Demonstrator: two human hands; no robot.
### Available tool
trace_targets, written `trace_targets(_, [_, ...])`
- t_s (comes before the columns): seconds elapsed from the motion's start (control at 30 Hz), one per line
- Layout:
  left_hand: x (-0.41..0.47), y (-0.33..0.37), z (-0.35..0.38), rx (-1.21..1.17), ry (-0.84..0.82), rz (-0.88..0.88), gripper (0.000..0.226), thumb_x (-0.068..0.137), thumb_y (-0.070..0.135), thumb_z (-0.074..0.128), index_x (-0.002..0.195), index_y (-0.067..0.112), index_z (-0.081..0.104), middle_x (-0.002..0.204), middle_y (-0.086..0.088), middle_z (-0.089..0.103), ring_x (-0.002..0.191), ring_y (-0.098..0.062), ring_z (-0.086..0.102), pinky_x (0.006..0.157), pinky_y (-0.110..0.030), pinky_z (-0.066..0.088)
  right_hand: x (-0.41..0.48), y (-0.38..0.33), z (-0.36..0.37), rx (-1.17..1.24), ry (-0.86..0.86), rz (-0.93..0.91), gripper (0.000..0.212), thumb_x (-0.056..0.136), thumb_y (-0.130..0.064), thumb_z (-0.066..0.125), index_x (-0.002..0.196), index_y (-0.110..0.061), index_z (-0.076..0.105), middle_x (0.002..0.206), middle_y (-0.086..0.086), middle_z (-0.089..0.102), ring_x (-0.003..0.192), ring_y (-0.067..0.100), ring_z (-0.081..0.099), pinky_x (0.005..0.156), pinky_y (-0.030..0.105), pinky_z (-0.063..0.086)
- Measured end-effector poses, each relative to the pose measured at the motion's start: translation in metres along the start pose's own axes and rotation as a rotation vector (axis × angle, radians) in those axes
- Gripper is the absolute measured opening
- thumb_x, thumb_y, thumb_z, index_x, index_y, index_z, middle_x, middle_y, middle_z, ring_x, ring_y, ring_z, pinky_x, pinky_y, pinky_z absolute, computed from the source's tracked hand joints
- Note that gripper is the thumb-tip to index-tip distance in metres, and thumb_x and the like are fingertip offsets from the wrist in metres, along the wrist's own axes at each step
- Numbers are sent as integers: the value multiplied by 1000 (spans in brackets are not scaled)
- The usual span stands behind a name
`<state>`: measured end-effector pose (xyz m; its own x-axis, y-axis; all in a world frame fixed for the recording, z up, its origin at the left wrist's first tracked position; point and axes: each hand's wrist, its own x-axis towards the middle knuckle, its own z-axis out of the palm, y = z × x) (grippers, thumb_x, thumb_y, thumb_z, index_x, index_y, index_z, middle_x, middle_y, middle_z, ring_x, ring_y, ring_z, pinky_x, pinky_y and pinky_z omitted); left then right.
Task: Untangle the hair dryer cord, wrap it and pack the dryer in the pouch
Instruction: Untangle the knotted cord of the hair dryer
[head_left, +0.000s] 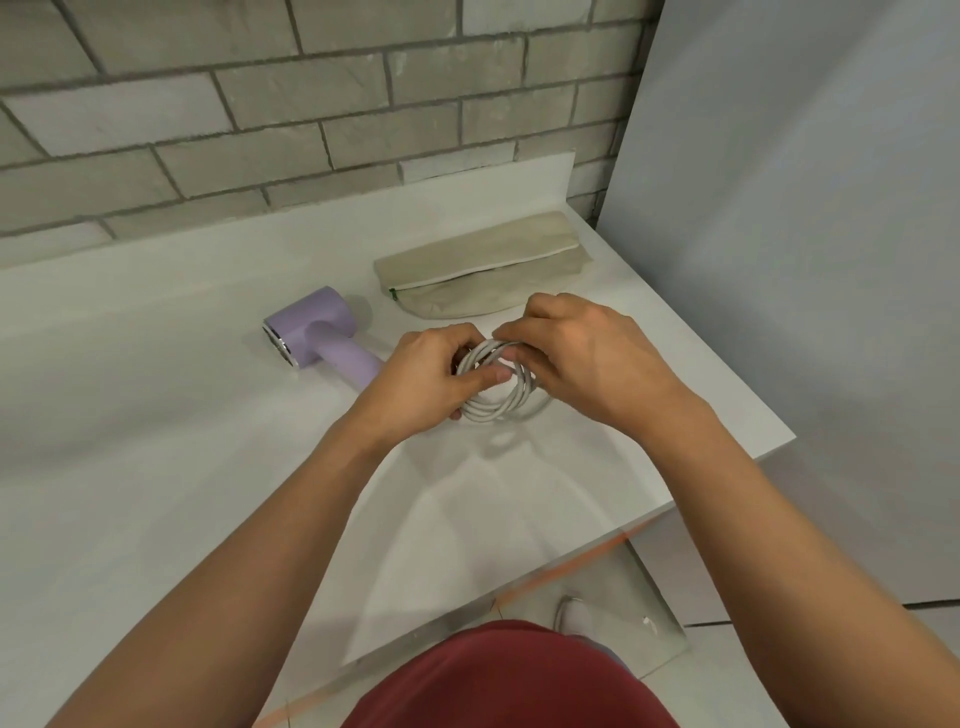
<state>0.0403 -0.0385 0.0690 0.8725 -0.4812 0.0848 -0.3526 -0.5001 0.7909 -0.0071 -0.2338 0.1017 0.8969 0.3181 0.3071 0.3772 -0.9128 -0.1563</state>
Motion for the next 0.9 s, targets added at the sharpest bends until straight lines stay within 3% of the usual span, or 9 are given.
trace_targets(0.13, [2, 0, 2, -77, 45, -38, 31, 84, 33, 84, 97, 17, 61, 76, -7, 71, 59, -20, 69, 52, -34, 61, -6, 3, 5, 41, 129, 10, 32, 104, -42, 53, 119, -26, 76, 98, -3, 64, 85, 27, 67, 61, 37, 51])
trace_targets(0.3, [0, -2, 1, -77, 52, 2, 17, 91, 33, 78, 99, 20, 70, 75, -9, 71, 60, -21, 68, 54, -39, 61, -12, 21, 0, 379, 506, 189, 18, 101, -29, 68, 109, -17, 80, 96, -7, 68, 77, 9, 61, 70, 27, 53])
trace_targets(0.4, [2, 0, 0, -64, 52, 33, 13, 91, 31, 78, 97, 21, 72, 72, -7, 70, 59, -25, 67, 53, -38, 60, -20, 22, 3, 586, 524, 358, 14, 102, -31, 68, 109, -24, 78, 99, -17, 68, 81, 13, 62, 67, 37, 60])
trace_targets(0.5, [3, 1, 1, -15, 30, 58, 11, 94, 30, 75, 96, 20, 73, 67, 2, 68, 54, -20, 65, 52, -35, 56, -25, 28, 4, 786, 565, 563, 10, 102, -32, 66, 108, -31, 75, 98, -20, 67, 79, 11, 60, 66, 37, 64])
trace_targets(0.6, [3, 0, 1, 22, 17, 58, 15, 98, 32, 70, 95, 17, 74, 65, 1, 66, 51, -15, 64, 53, -35, 55, -31, 43, 9, 534, 376, 572, 14, 103, -29, 65, 112, -27, 76, 110, -13, 67, 79, 11, 61, 79, 46, 61])
trace_targets(0.67, [4, -1, 2, 57, -11, 54, 17, 98, 33, 69, 93, 18, 74, 63, 1, 66, 50, -12, 63, 56, -34, 55, -34, 42, 10, 213, 303, 435, 28, 100, -14, 63, 126, -21, 72, 126, -3, 63, 95, 20, 65, 83, 48, 58])
trace_targets(0.73, [5, -1, 3, 100, -23, 60, 18, 98, 35, 69, 92, 19, 74, 61, 4, 64, 51, -6, 59, 59, -36, 54, -31, 31, 7, 52, 286, 216, 47, 93, -3, 60, 138, -19, 65, 136, 2, 60, 112, 29, 62, 75, 45, 59])
trace_targets(0.8, [5, -1, 4, 124, -12, 74, 18, 97, 35, 69, 92, 19, 74, 60, 6, 61, 54, -6, 55, 59, -35, 50, -26, 15, 3, -14, 213, 50, 46, 95, -10, 60, 139, -22, 63, 132, -1, 63, 110, 28, 59, 63, 40, 56])
trace_targets(0.9, [5, -1, 4, 107, 17, 87, 12, 96, 33, 71, 94, 22, 73, 60, 16, 60, 58, -2, 54, 56, -24, 43, -17, 7, 7, -46, 105, -1, 30, 103, -34, 60, 129, -24, 70, 113, -2, 66, 101, 26, 62, 59, 35, 49])
